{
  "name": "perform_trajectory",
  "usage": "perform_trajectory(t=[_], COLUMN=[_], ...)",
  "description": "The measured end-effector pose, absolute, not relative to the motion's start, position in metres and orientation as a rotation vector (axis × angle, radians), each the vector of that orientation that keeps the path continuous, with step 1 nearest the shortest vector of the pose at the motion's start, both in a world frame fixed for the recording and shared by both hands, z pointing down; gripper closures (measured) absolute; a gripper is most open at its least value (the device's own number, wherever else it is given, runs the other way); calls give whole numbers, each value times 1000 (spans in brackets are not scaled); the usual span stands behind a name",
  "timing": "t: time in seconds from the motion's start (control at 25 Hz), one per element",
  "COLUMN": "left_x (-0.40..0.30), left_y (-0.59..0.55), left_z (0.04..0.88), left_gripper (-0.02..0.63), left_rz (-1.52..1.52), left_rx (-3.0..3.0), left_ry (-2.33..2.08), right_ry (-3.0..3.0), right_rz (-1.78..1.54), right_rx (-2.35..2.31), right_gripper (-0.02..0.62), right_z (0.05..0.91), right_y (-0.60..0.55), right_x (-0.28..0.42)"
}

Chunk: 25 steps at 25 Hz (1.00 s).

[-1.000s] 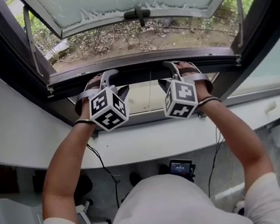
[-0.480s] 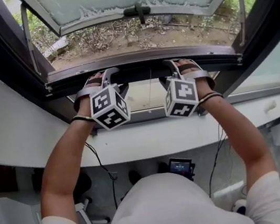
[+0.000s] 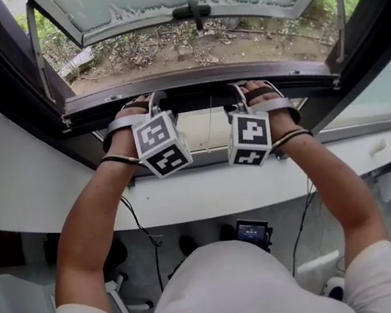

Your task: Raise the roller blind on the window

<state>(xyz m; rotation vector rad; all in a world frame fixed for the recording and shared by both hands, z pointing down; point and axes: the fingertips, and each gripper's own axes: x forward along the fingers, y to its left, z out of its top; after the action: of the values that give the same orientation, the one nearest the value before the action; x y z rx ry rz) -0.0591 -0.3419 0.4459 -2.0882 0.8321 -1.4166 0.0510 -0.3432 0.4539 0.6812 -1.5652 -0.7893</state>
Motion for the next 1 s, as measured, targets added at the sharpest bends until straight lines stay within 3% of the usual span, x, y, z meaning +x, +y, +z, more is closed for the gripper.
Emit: perform_trajectory(t=[1.0], left_x=[-58], left_y=[-338], left_z=[445], left_gripper=[468], left_rz=[-1294], left_rx=[-2123], left_ry=[886], right_ry=[-1670], right_rz=[-726], right_rx=[732], right_gripper=[396], right_z=[452], right_y=[-339], right_x=[51])
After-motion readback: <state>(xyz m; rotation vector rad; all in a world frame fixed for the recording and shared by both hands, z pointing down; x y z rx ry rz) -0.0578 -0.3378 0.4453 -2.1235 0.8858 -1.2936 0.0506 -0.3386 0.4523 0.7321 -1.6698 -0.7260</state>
